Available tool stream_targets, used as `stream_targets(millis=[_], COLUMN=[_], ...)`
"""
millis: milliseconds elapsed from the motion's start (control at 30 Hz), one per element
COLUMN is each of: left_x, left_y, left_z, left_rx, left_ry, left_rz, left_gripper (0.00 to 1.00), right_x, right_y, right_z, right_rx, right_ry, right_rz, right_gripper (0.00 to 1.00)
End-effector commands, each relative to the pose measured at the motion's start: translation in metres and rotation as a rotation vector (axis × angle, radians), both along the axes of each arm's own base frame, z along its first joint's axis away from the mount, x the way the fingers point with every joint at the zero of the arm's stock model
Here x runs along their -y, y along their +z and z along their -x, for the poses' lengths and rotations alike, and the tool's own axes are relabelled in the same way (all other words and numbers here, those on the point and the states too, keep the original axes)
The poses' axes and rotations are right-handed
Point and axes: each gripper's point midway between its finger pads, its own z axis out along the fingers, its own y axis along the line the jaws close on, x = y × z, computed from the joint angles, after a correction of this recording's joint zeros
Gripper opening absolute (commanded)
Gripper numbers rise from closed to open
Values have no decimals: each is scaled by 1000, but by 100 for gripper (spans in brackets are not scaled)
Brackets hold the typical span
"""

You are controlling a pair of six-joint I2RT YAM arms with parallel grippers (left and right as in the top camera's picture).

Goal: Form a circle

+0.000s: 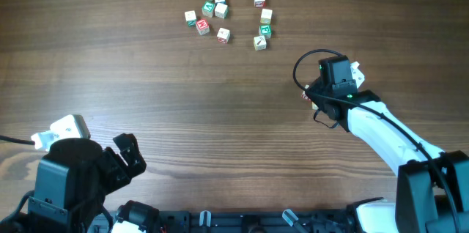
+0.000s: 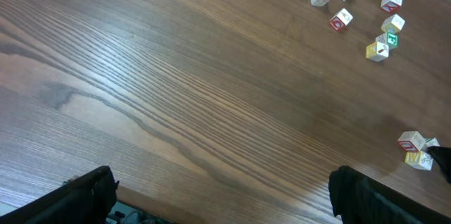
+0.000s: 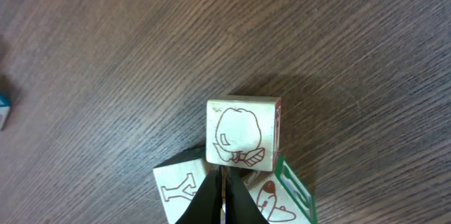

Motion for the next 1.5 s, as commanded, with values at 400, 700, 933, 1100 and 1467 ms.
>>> stream_targets(millis=[400, 700, 933, 1100, 1467], left_x=[1, 1, 1, 1, 1], left_y=[0, 0, 0, 0, 0], left_z=[-1, -1, -1, -1, -1], left_rx=[-1, -1, -1, -1, -1], left_ry=[9, 9, 9, 9, 9], left_rz=[10, 10, 10, 10, 10], left_gripper=[100, 100, 100, 100, 100], right_x=[-3, -3, -4, -5, -5], right_y=[-13, -13, -13, -13, -12], right_z=[7, 7, 8, 7, 6], right_rx=[-44, -44, -47, -44, -37], right_ry=[22, 22, 33, 45, 47], right_rz=[-4, -3, -6, -5, -1], right_gripper=[5, 5, 5, 5, 5])
